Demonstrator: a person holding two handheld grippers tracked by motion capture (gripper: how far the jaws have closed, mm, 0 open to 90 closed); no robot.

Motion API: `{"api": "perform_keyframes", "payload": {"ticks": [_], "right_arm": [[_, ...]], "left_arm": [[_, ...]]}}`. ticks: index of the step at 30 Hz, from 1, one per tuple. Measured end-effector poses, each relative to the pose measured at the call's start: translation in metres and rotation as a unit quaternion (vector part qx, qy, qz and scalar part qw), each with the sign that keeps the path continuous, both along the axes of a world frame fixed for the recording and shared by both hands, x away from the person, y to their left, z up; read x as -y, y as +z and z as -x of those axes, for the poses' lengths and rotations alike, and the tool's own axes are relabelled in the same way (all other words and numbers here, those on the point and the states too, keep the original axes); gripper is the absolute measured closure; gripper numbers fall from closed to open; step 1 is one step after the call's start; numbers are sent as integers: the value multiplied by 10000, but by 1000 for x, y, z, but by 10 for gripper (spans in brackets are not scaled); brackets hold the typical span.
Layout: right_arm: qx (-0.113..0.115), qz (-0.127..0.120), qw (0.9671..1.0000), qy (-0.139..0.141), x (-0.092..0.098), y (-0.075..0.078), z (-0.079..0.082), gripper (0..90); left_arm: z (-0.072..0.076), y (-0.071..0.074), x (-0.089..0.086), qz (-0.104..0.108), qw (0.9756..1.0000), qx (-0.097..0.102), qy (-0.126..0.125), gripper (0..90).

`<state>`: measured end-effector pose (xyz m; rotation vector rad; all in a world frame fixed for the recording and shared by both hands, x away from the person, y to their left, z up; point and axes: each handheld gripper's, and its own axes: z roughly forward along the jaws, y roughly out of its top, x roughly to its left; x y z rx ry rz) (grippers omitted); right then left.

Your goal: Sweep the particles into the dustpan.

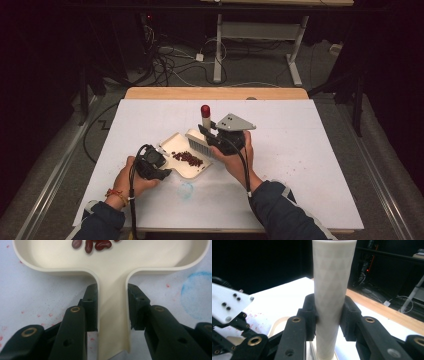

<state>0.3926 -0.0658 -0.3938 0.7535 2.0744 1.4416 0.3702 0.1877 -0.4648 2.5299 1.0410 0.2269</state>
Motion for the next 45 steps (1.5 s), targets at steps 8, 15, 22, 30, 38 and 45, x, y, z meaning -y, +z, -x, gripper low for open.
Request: {"api": "perform_keyframes", "payload": {"ticks": [8,15,22,30,38,45], "right_arm": [[-32,-49,9995,298,-9,-3,18,699],[44,2,9993,380,-12,-2,29,699],[101,-190,9993,294,3,6,30,699],[125,-251,9995,153,29,12,33,699],[152,-297,9994,96,60,21,38,699],[147,-163,9997,85,95,29,45,699]], "left_arm": [[1,0,1,-3,10000,31,30,637],[2,-1,1,5,10000,38,41,637],[3,-1,0,64,9999,40,69,637],[4,-2,-1,154,9996,23,217,637],[6,-1,-2,192,9994,39,300,637],[8,0,-9,221,9990,80,377,637]]}}
